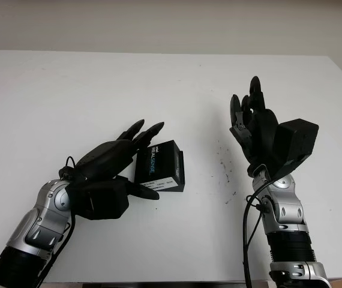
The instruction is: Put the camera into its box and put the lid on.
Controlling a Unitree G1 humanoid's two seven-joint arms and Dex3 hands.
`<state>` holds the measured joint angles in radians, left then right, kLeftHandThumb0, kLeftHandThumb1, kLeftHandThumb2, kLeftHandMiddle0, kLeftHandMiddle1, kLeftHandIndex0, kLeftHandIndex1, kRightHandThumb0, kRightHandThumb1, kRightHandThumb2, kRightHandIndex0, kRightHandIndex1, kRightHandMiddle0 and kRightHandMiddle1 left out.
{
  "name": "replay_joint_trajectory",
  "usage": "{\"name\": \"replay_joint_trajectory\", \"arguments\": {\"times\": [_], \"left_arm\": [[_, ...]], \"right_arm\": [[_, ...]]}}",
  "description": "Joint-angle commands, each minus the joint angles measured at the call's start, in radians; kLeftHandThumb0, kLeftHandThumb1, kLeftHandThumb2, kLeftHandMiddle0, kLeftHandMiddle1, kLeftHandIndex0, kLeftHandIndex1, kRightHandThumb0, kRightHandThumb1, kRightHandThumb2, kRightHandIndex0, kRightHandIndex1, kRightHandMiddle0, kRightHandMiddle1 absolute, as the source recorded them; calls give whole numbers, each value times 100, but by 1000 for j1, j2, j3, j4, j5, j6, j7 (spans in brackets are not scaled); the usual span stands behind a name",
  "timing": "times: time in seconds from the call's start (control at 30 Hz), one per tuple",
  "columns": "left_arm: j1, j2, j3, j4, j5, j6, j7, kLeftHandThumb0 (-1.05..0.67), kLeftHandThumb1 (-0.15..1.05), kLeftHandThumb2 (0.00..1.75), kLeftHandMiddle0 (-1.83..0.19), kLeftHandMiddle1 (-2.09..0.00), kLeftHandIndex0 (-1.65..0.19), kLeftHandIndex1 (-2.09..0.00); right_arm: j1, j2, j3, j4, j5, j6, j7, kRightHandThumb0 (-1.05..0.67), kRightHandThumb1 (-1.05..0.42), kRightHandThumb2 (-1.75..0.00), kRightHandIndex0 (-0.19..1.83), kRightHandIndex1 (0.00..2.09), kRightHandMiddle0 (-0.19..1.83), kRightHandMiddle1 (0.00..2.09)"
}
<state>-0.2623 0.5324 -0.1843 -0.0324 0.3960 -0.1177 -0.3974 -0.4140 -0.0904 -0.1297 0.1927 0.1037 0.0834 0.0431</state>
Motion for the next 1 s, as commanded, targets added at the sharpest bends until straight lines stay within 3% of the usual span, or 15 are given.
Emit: {"name": "replay_joint_trajectory", "arguments": {"times": [0.0,0.2,0.27,0.47,0.67,0.97], "left_arm": [[-9,-8,9,-10,-25,-16,-6,-78,89,5,-14,-11,-2,-12],[-9,-21,7,9,-73,-24,-8,-71,87,5,-24,-24,-14,-22],[-9,-23,6,12,-77,-22,-10,-71,87,5,-8,-60,-9,-32],[-13,-36,3,34,-72,-54,14,-66,86,5,6,-99,4,-65],[-17,-41,4,55,-72,-83,28,-58,85,5,5,-105,10,-85],[-17,-45,7,60,-76,-70,27,-54,85,5,3,-110,12,-89]], "right_arm": [[-11,-6,-5,-8,0,-2,-6,-53,-105,-57,-19,1,-18,2],[-11,-10,-8,-6,6,-6,3,-53,-105,-58,-19,1,-18,3],[-9,-9,-9,-12,10,0,4,-53,-105,-57,-19,1,-18,3],[-7,-8,-7,-9,8,-7,1,-54,-105,-57,-19,1,-18,4],[-10,-7,-7,-12,3,-2,-10,-53,-105,-56,-18,3,-17,5],[-11,-10,-6,-11,12,-1,5,-53,-105,-57,-19,0,-19,4]]}}
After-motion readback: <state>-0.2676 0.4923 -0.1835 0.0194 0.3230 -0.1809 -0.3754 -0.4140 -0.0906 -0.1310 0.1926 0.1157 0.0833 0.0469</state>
